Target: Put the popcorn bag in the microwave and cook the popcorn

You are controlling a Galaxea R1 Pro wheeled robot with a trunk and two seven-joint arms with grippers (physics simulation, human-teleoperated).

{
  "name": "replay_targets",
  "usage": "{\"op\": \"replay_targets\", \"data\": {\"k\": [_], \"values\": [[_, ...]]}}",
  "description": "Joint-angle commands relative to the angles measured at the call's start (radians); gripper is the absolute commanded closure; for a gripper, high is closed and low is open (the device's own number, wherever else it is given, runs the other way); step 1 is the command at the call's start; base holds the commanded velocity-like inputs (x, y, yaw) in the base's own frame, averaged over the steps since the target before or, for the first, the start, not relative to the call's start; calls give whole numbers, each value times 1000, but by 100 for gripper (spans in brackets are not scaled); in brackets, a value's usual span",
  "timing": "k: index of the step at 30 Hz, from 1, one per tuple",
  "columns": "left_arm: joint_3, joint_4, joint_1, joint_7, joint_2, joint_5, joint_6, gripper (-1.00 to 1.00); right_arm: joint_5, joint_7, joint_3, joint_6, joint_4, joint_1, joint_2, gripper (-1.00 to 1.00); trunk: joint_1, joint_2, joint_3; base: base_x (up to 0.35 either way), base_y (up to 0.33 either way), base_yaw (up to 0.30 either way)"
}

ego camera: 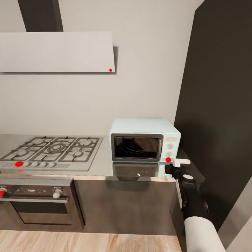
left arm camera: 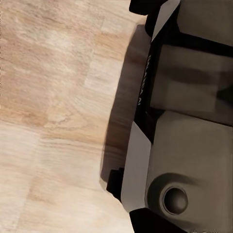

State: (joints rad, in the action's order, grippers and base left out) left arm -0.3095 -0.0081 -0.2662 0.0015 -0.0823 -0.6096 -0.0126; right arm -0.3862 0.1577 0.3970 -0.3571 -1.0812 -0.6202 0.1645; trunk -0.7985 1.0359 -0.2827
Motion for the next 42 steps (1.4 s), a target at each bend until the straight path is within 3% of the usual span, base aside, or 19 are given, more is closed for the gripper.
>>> {"op": "replay_targets", "data": {"k": [1, 17, 21, 34, 42], "values": [[-9, 0, -1, 0, 0, -9, -1, -100, -11, 10, 4, -4, -2, -1, 1, 100, 0, 1, -1, 133, -104, 0], [-10, 0, -1, 1, 1, -14, -10, -100, -6, 19, 2, -6, 12, -1, -5, 100, 0, 1, -1, 47, -39, 0], [-10, -2, 1, -1, 1, -11, -13, -100, -7, 21, 1, -6, 35, -1, 4, 100, 0, 1, -1, 0, 0, 0], [-8, -3, 1, 6, -1, -13, -12, -100, -6, 87, 6, -48, 45, -1, -56, 100, 0, 1, -1, 0, -22, 0], [-8, -3, 1, 5, 0, -13, -12, -100, -13, 114, 2, -49, 46, -1, -56, 100, 0, 1, -1, 0, -146, 0]]}}
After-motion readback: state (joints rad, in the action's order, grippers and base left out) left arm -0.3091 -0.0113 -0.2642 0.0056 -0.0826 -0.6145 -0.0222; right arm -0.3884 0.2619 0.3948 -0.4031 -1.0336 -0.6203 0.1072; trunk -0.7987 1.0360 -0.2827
